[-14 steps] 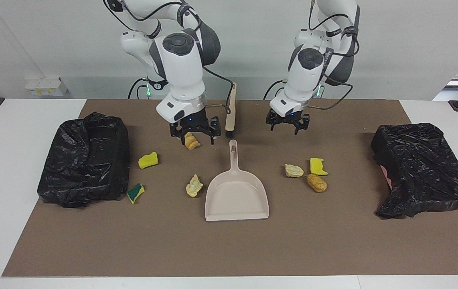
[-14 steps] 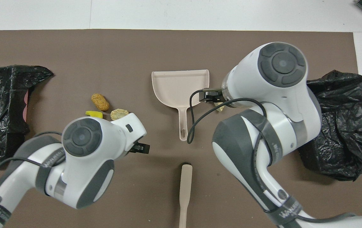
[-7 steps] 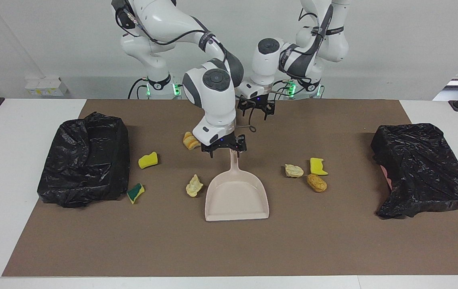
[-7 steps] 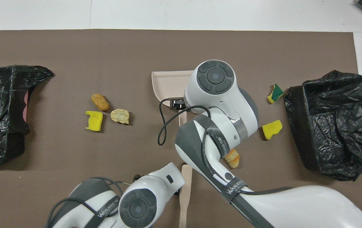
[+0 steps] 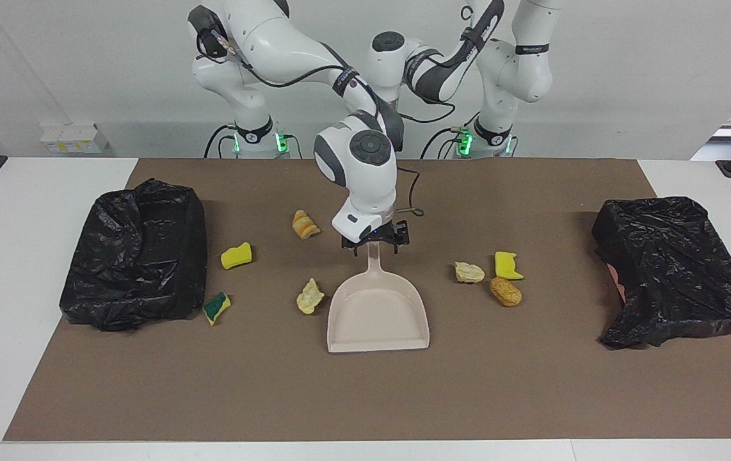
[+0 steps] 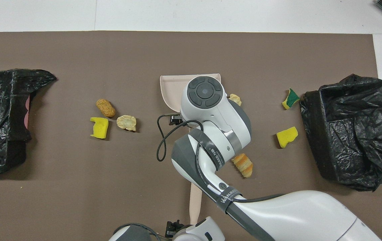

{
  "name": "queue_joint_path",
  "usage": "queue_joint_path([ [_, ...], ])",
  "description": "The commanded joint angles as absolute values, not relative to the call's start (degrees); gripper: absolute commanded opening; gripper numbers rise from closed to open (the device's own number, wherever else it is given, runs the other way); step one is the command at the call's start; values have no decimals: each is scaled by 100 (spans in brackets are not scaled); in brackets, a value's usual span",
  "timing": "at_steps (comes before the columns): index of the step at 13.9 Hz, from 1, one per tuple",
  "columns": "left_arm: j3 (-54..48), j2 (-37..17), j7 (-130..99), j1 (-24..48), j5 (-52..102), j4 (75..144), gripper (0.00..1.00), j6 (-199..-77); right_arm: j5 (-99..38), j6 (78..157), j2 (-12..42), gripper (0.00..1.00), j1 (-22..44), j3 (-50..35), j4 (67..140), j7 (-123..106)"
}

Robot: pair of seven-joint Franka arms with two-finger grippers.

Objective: Sweep and dump trash in bin

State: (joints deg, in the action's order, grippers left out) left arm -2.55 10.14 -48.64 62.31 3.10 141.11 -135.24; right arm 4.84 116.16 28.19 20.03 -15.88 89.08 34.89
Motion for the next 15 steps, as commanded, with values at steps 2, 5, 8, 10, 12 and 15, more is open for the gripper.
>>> queue_joint_path([
  [2,-149,1169,-5036,6468,334,14493,100,-13746,501,11786,2725,86,2013,-1600,9298,3630],
  [5,-149,1160,-5123,6460,334,14537,90,-13781,501,11778,2681,69,2039,-1617,9422,3630],
  [8,-149,1116,-5291,6416,334,14537,89,-13790,536,11751,2681,5,2100,-1617,9378,3814],
  [10,-149,1090,-5309,6416,343,14528,85,-13790,650,11856,2698,0,2092,-1608,9352,3754],
  [12,-149,1029,-5317,6416,439,14528,75,-13790,825,11918,2716,0,2083,-1617,9264,3456],
  [15,-149,993,-5335,6407,466,14520,61,-13790,861,12059,2559,0,2013,-1608,9246,2702],
])
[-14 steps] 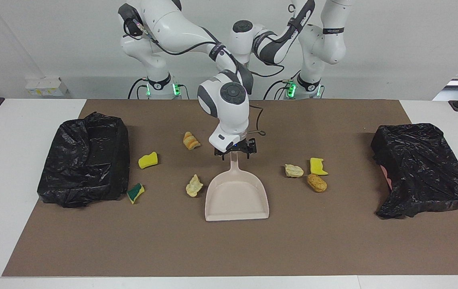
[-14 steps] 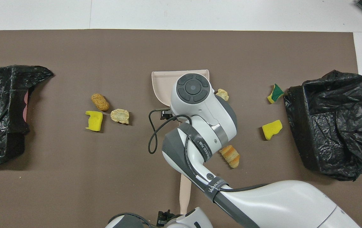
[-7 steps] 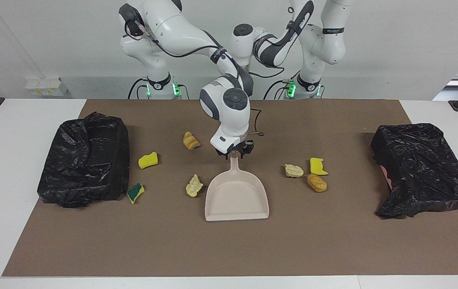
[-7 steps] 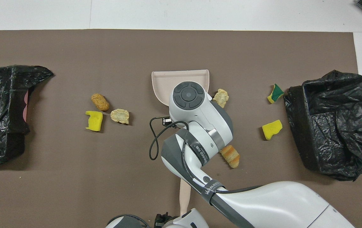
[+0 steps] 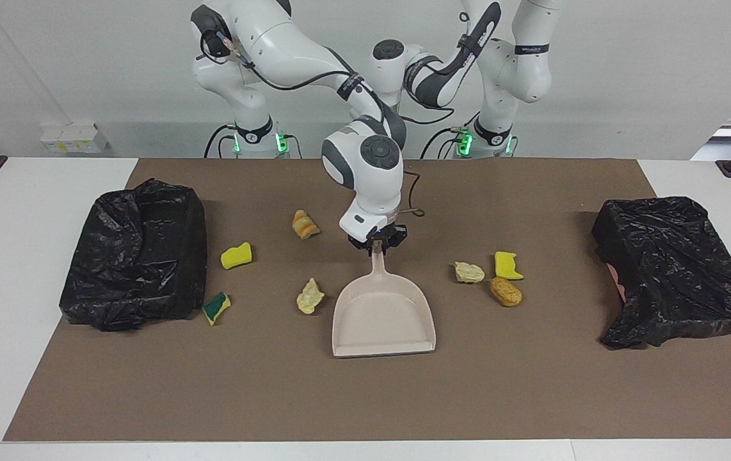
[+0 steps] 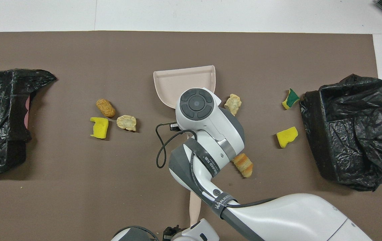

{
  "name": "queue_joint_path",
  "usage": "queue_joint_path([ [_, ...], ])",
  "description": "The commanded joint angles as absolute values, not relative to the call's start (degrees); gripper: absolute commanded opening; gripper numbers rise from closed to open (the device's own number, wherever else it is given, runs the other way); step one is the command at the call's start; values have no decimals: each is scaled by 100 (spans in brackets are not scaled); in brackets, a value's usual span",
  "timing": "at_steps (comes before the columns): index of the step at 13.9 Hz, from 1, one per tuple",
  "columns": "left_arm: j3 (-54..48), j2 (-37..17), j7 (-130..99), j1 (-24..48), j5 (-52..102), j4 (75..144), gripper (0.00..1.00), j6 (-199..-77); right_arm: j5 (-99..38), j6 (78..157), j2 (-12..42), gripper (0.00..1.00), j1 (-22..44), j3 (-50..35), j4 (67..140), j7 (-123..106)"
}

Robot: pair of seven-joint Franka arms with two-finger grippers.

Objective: Sweep and dump trash in bin

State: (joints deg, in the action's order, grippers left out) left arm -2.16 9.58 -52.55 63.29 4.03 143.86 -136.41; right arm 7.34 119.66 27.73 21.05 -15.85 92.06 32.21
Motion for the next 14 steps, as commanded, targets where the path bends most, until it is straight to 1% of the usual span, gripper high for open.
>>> queue_joint_path([
  [1,-149,993,-5326,6390,466,14520,58,-13790,844,11972,2462,0,1926,-1617,9220,2054],
  [2,-149,993,-5309,6390,466,14520,52,-13781,800,11901,2339,0,1786,-1617,9237,1448],
  [3,-149,993,-5335,6390,466,14511,35,-13755,800,11857,2233,0,1628,-1608,9246,1076],
  [4,-149,993,-5370,6390,466,14502,15,-13729,817,11769,2180,0,1435,-1617,9220,890],
  [5,-141,984,-5379,6355,466,14485,0,-13668,826,11673,2110,0,1233,-1617,9220,574],
  [6,-132,958,-5370,6259,466,14476,0,-13632,826,11602,2048,0,1126,-1617,9220,-133],
  [8,-123,1080,-5283,5786,466,14389,0,-13335,817,11269,1899,0,897,-1617,9220,-1524],
  [10,-88,1090,-5282,5328,466,13907,0,-12712,861,10865,1811,0,852,-1608,9220,-2247],
  [14,-70,1090,-5300,4275,448,13159,0,-11868,975,10503,1696,0,844,-1591,9351,-3952],
])
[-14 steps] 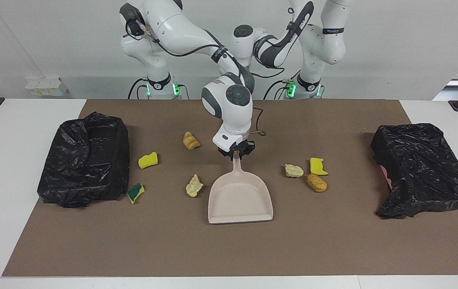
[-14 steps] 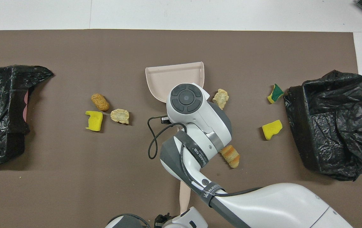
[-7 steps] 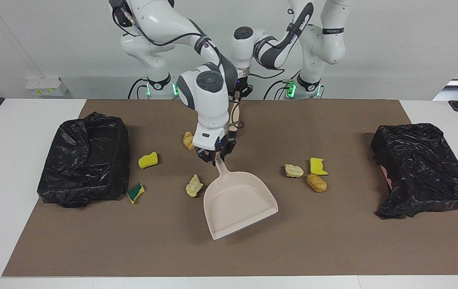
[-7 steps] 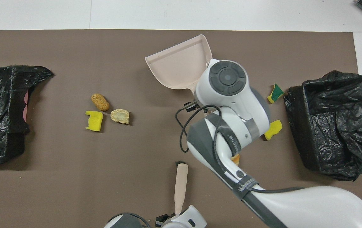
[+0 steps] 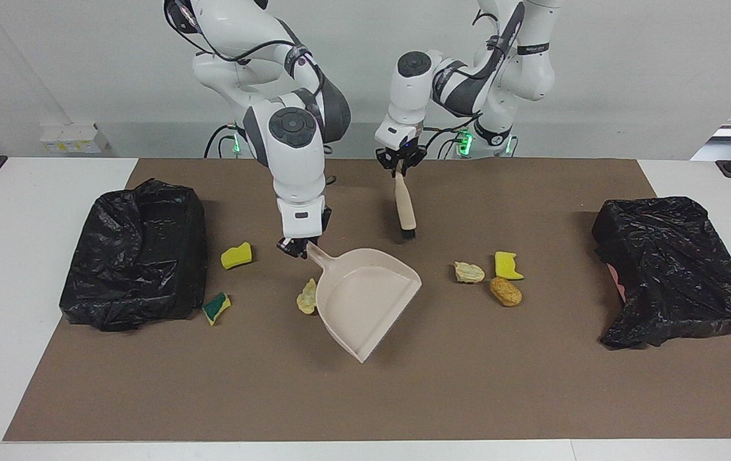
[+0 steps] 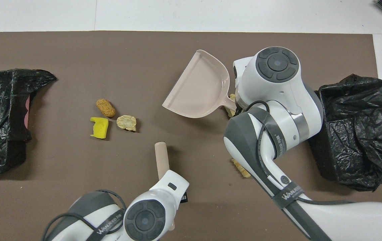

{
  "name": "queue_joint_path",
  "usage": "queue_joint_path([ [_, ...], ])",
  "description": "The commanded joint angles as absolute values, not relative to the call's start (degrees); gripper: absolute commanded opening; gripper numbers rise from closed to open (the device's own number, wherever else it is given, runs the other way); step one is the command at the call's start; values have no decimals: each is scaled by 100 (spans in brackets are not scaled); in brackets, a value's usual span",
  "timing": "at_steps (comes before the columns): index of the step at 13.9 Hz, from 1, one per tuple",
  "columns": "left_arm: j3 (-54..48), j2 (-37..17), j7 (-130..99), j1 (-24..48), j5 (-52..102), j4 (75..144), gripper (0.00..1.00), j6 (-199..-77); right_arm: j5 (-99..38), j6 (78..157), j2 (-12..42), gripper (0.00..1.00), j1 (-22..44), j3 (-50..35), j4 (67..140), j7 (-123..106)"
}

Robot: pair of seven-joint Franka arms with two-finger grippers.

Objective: Sweep and dump trash in bin

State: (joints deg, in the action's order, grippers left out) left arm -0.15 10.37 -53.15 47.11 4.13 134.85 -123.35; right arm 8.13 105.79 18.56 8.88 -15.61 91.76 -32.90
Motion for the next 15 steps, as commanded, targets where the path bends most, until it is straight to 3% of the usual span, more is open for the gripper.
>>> queue_joint_path([
  [1,-70,1090,-5291,3941,448,12948,0,-11552,1132,10442,1696,0,826,-1591,9360,-4207],
  [3,-70,1011,-5274,3360,361,12622,0,-11093,1467,10511,1696,0,782,-1608,9360,-5075],
  [12,-79,817,-2641,864,44,12779,0,-11688,1968,11117,2469,0,1493,-1608,9167,-5546],
  [15,-70,309,-1804,650,44,12771,0,-12082,1986,11267,2548,0,1573,-1617,9184,-5458],
])
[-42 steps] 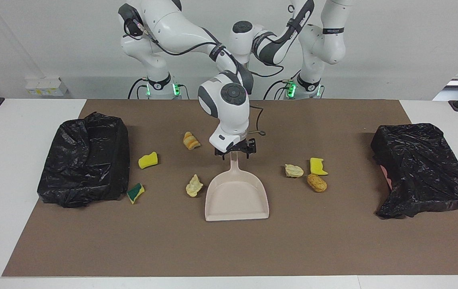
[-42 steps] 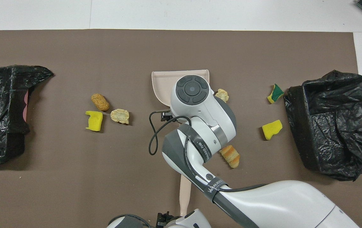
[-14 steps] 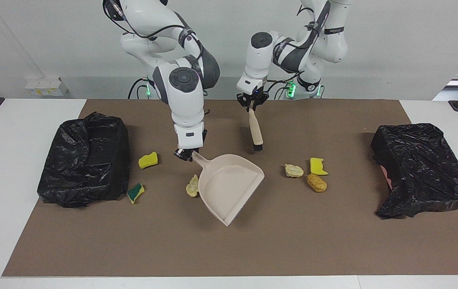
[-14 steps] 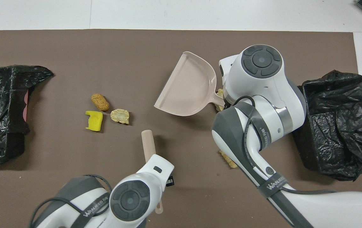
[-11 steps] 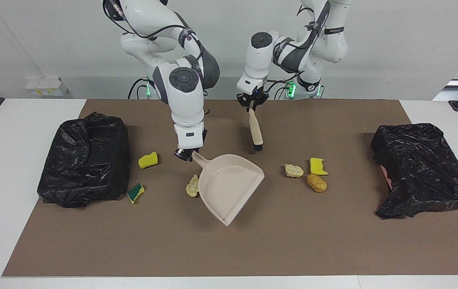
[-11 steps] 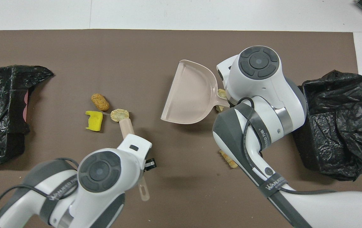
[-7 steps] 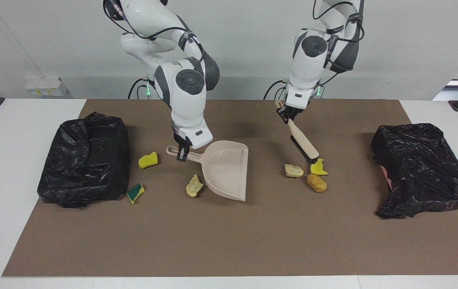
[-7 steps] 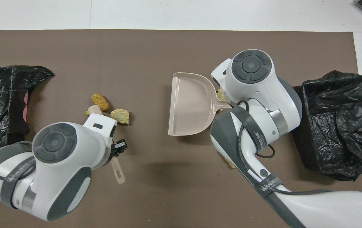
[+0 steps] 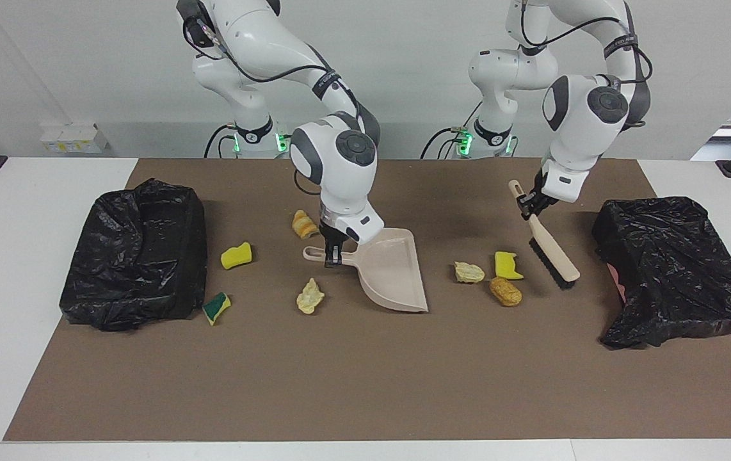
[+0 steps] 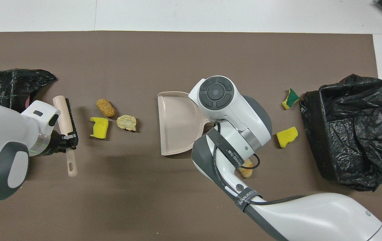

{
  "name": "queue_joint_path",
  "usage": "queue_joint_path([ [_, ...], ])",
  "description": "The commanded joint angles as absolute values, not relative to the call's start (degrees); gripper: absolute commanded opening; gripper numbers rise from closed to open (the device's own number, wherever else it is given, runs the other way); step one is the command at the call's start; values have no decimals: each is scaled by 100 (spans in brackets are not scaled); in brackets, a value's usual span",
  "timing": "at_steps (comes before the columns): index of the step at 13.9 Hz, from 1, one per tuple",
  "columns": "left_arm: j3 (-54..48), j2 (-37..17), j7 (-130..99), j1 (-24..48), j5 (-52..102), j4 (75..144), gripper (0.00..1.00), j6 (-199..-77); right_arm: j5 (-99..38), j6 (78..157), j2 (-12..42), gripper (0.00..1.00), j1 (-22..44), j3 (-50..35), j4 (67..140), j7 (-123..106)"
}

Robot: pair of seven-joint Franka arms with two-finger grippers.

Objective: Sweep and dump trash in bin
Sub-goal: 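Sweep the sponge and nugget into the dustpan with the left gripper's brush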

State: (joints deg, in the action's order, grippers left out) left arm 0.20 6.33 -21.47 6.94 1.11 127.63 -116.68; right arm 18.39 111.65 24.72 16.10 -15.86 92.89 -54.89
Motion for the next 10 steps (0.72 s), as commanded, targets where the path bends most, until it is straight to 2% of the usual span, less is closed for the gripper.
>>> queue_joint_path([
  [1,-70,212,-1506,624,44,12771,0,-12276,1978,11363,2558,0,1591,-1617,9219,-5458],
  [7,-114,-114,-431,694,140,12735,0,-12516,1960,11628,2566,0,1634,-1617,9527,-5309],
  [10,-123,-105,-483,1054,342,12753,0,-12489,1925,11619,2558,0,1626,-1617,9554,-5300],
])
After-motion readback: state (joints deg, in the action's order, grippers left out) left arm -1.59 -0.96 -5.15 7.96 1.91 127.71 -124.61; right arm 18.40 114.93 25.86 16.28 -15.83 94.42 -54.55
